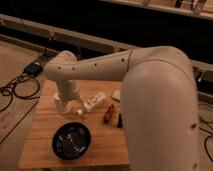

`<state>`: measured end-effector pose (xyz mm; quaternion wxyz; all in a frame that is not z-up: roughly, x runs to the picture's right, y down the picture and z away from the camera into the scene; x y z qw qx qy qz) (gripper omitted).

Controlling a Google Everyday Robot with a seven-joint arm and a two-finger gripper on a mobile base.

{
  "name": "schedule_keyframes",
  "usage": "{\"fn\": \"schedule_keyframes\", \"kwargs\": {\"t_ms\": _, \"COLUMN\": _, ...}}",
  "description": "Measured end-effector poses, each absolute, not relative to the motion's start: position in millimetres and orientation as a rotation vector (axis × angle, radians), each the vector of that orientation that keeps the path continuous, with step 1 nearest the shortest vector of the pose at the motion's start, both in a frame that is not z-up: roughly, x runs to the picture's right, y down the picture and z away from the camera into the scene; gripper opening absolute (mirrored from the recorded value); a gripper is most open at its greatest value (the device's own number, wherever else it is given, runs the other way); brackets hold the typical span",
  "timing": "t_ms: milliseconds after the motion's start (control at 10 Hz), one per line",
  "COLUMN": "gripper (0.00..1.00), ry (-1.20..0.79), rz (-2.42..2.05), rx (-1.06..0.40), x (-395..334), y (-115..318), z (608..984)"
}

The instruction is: Place the ceramic cup over the eraser

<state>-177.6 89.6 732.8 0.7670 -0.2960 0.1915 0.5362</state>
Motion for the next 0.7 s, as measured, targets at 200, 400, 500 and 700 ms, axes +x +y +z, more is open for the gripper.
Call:
{"fn": "schedule_keyframes", "kwargs": {"t_ms": 200, "gripper": 0.65, "ry": 0.377, "rz": 1.077, "rx": -0.68, "x": -197.5, "y": 88.5, "z": 751.6}}
{"fn": "schedule_keyframes", "kwargs": {"t_ms": 400, "gripper": 0.65, "ry": 0.339, "rz": 1.01, "rx": -0.71, "x": -210.4, "y": 84.3, "z": 774.8}}
{"fn": "schedule_keyframes", "kwargs": {"t_ms": 500, "gripper": 0.65, "ry": 0.32, "rz": 0.985, "rx": -0.72, "x": -216.1, "y": 79.6, "z": 785.3}}
{"fn": "schedule_keyframes", "kwargs": {"t_ms": 700, "gripper": 0.65, "ry": 0.285, "rz": 0.959, "rx": -0.736, "x": -224.9, "y": 67.6, "z": 800.8}}
